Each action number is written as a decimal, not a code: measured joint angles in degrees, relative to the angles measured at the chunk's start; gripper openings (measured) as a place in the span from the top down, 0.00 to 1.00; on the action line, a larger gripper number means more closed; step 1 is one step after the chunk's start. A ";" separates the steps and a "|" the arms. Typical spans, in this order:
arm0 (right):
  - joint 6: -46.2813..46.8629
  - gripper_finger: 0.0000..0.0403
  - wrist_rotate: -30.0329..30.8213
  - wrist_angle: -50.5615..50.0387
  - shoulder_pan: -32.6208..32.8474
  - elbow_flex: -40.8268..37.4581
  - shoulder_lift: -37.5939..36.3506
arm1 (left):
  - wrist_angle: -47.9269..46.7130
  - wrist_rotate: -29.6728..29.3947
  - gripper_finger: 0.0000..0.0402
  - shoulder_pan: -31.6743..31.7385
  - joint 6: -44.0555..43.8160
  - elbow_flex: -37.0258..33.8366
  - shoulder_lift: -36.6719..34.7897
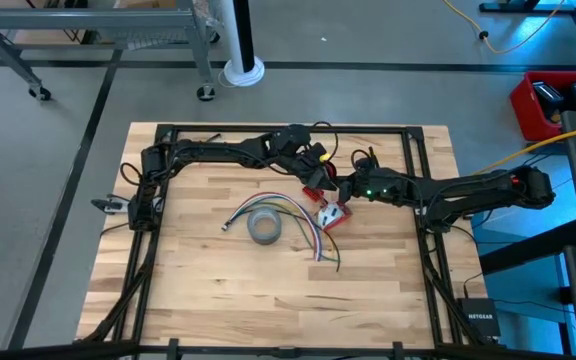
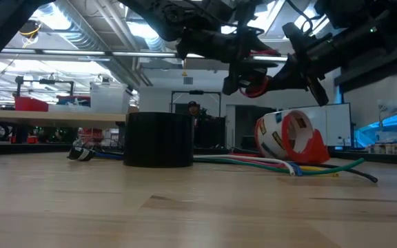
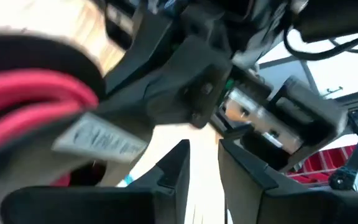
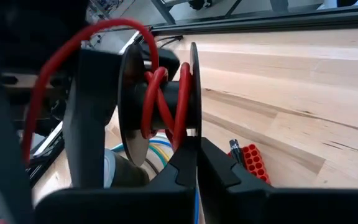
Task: Coil cords
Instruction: Coil the red wire on the black spool
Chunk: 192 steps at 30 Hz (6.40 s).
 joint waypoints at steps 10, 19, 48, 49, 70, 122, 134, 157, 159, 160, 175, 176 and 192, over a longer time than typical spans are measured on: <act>-0.06 0.99 0.00 -0.24 0.00 0.00 -0.02 | -2.85 1.89 0.88 0.08 -0.42 0.00 0.00; -0.06 0.99 -0.69 -0.26 0.02 0.00 -0.02 | -2.70 1.56 0.99 0.38 -5.72 0.00 -0.07; 2.54 0.99 -2.24 -2.72 0.07 0.04 -0.02 | -14.27 -1.55 1.00 0.82 2.70 0.02 -2.43; 2.54 0.99 -2.23 -2.59 0.07 0.04 -0.02 | -14.28 -0.14 0.99 0.88 3.21 0.02 -2.43; 2.15 0.99 -2.05 -7.60 0.07 0.04 -8.89 | -19.37 5.67 0.84 2.00 8.67 0.02 -2.43; 4.22 0.99 -1.51 -25.84 0.07 0.04 -25.88 | 3.55 -24.83 0.70 -11.42 35.40 -1.29 -2.38; 4.22 0.99 -1.51 -23.54 0.07 0.04 -25.88 | 8.52 -28.07 0.70 -11.25 35.64 -1.31 -2.36; 3.83 0.99 1.46 -16.00 0.13 0.02 -21.89 | 12.38 -28.12 0.70 -11.77 34.38 -1.31 -2.32; 3.83 0.99 1.44 -14.36 0.13 0.00 -21.44 | 12.29 -28.12 0.70 -11.77 34.38 -1.31 -2.32; 3.81 0.99 1.38 -13.34 0.13 0.00 -21.18 | 12.28 -28.14 0.70 -11.75 34.38 -1.31 -2.32; 2.28 0.99 1.33 -10.78 0.13 0.00 -20.52 | 11.13 -28.30 0.95 -11.73 33.96 -1.31 -1.68; 2.26 0.99 1.33 -11.00 0.13 0.00 -20.52 | 10.34 -28.32 0.97 -11.75 33.91 -1.31 -1.68; 1.51 0.99 0.99 -12.78 0.13 0.00 -25.61 | 0.13 -28.74 0.99 -10.94 29.24 -1.29 -1.68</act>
